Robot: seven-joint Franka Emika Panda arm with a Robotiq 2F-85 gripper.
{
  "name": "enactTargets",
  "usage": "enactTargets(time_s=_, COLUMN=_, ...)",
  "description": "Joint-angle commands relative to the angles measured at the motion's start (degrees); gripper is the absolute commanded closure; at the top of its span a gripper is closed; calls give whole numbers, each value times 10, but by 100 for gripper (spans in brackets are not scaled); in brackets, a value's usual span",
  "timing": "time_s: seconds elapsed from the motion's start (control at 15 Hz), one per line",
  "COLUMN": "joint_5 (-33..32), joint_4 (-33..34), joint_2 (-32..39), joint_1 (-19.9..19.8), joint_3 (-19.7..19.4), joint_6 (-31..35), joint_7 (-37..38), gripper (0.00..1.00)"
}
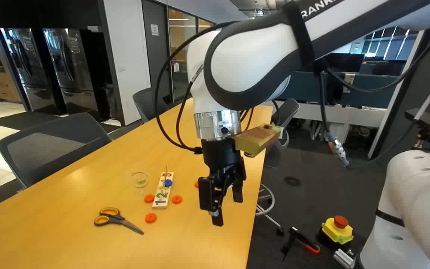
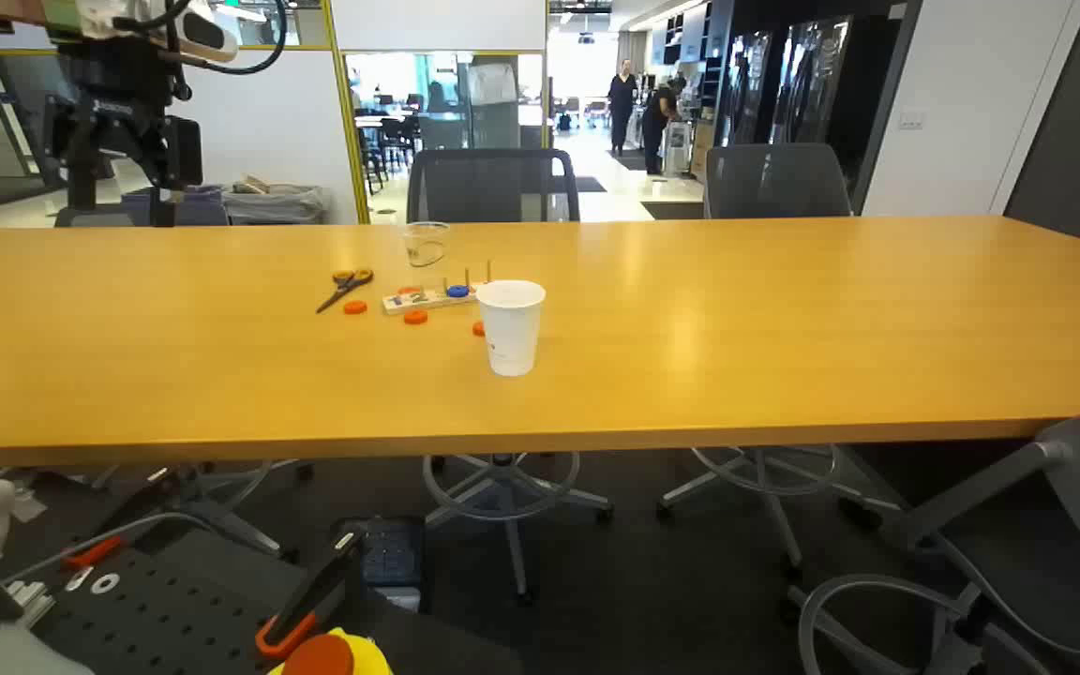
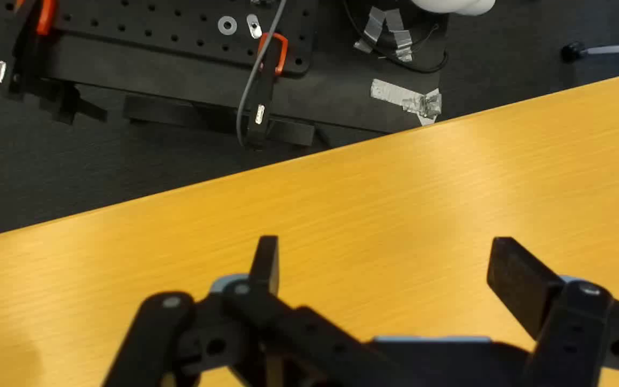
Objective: Put two round orange blocks in the white cup then put the blue round block in the clear cup, then put the last two round orange blocks
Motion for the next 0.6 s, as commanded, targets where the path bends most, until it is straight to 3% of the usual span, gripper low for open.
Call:
enactTargets(time_s=0.0, joint_5=1, joint_4=3, joint_2=0, joint_1=-3, joint_3=2, joint_6=-1, joint_7=-1, gripper=0)
enactTargets(time_s=0.53, joint_5=-5, joint_4=2, joint_2=1, joint_1=-1, joint_3=4, joint_6=13, joint_7=-13, gripper=0)
